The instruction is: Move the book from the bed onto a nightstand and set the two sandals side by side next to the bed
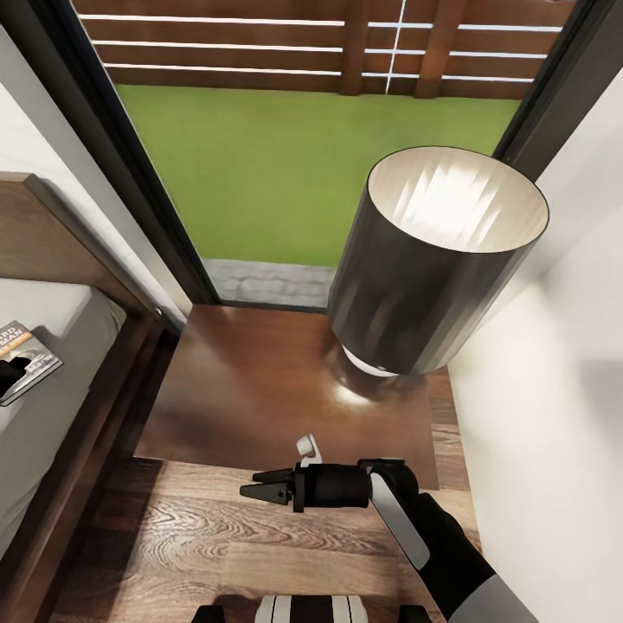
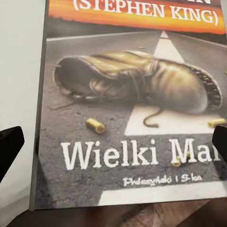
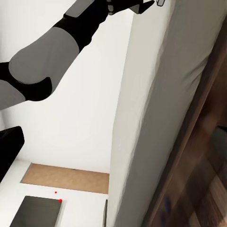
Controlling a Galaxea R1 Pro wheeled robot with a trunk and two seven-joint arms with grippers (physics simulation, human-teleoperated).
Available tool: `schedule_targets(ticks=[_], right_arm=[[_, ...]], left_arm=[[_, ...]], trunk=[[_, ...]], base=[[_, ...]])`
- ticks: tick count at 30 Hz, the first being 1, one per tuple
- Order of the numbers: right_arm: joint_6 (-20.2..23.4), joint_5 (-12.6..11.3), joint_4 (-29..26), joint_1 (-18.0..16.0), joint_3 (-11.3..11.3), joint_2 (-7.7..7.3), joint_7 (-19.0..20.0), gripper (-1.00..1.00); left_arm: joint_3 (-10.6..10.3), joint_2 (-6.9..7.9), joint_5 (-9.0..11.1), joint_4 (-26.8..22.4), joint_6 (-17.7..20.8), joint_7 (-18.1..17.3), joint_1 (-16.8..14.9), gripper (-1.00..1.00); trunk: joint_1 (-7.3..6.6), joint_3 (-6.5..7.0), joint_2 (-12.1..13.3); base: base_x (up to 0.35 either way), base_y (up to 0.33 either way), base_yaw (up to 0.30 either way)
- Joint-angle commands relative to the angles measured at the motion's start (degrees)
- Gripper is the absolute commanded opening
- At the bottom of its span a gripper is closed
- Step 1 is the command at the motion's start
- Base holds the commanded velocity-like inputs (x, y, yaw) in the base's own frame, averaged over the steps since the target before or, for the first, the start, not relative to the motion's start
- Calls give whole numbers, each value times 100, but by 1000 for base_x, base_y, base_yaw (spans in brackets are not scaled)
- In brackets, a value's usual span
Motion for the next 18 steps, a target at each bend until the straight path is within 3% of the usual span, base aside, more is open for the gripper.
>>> schedule_targets(ticks=[1, 12, 18], right_arm=[[34, -29, 1, -3, 2, 0, -3, 100], [34, -33, 1, -3, 2, 0, -1, 100], [34, -34, 1, -3, 2, 0, 1, 100]], left_arm=[[6, -1, 60, -8, 32, 30, -2, 100], [6, 2, 60, -8, 32, 30, -2, 100], [6, 7, 60, -8, 32, 36, -2, 100]], trunk=[[0, -3, -1], [0, -3, -1], [-132, 105, 239]], base=[[0, 0, 0], [0, 0, 0], [0, 0, 0]])
